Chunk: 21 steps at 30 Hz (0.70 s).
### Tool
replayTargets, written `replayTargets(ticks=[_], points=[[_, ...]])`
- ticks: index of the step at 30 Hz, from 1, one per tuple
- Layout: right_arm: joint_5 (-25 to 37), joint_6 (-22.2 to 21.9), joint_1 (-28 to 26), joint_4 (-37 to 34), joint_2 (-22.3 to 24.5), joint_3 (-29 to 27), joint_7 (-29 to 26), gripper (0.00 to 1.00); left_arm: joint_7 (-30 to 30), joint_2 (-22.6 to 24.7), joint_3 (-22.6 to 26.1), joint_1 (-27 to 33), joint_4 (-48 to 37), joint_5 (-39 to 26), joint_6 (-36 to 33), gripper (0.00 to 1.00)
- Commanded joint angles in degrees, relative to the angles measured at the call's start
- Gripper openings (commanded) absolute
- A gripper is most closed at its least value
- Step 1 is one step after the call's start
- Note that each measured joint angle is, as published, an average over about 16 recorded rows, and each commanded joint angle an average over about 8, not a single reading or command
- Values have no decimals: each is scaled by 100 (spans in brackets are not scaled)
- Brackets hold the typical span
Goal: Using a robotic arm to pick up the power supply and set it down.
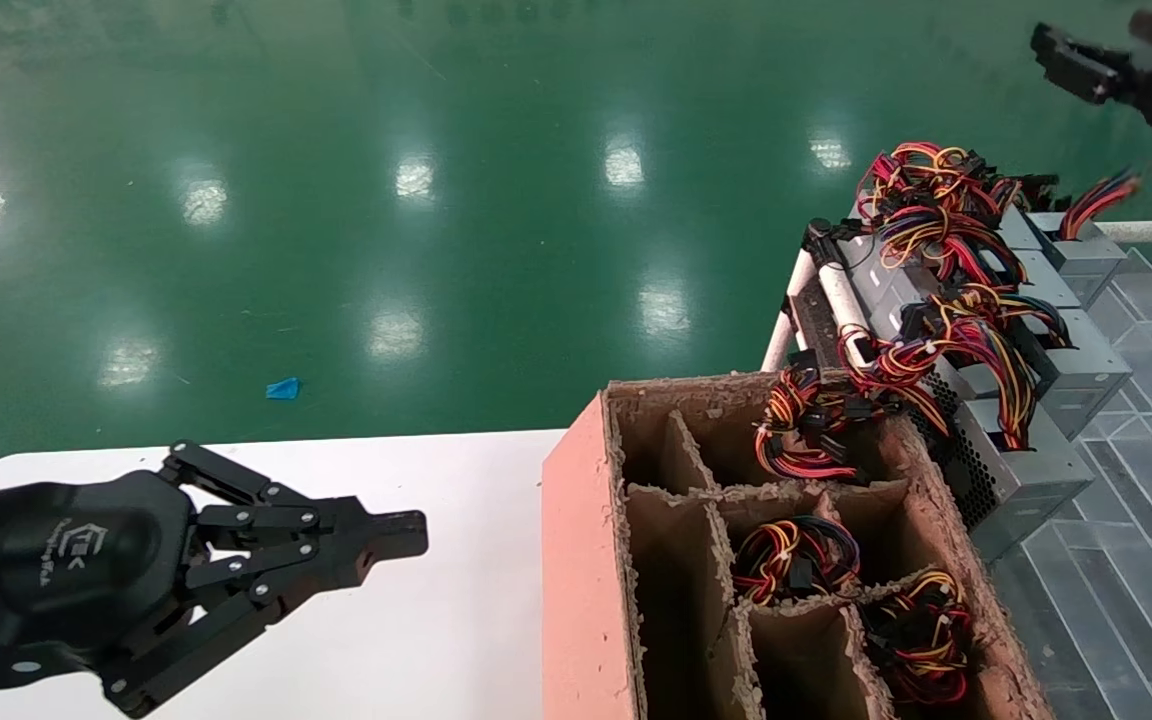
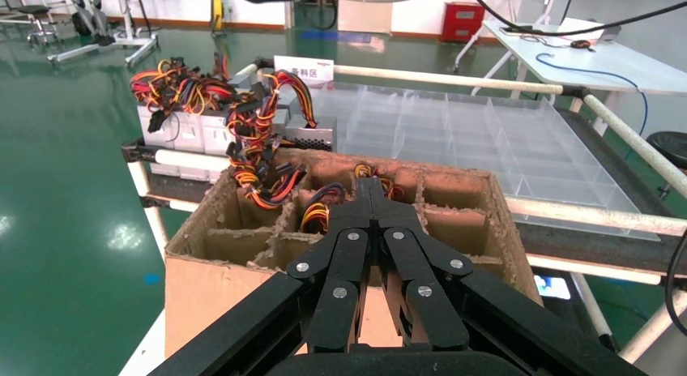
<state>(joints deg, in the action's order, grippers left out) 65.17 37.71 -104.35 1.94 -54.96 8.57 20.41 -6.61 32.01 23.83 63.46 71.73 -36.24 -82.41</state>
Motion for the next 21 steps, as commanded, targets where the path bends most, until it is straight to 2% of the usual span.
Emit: replayTargets(ticks=[1,16,17,18,21], points=[[56,76,-85,5,-11,31,32,100,0,0,0,0,0,0,0,0],[-482,1148,896,1625,446,192,-675,100,0,0,0,0,0,0,0,0],[-523,1229,971,1747,480,204,-729,100,0,0,0,0,0,0,0,3],[-562,1306,1043,1864,513,216,-781,100,0,0,0,0,0,0,0,11],[-682,1544,1263,2226,614,252,-940,100,0,0,0,0,0,0,0,49]])
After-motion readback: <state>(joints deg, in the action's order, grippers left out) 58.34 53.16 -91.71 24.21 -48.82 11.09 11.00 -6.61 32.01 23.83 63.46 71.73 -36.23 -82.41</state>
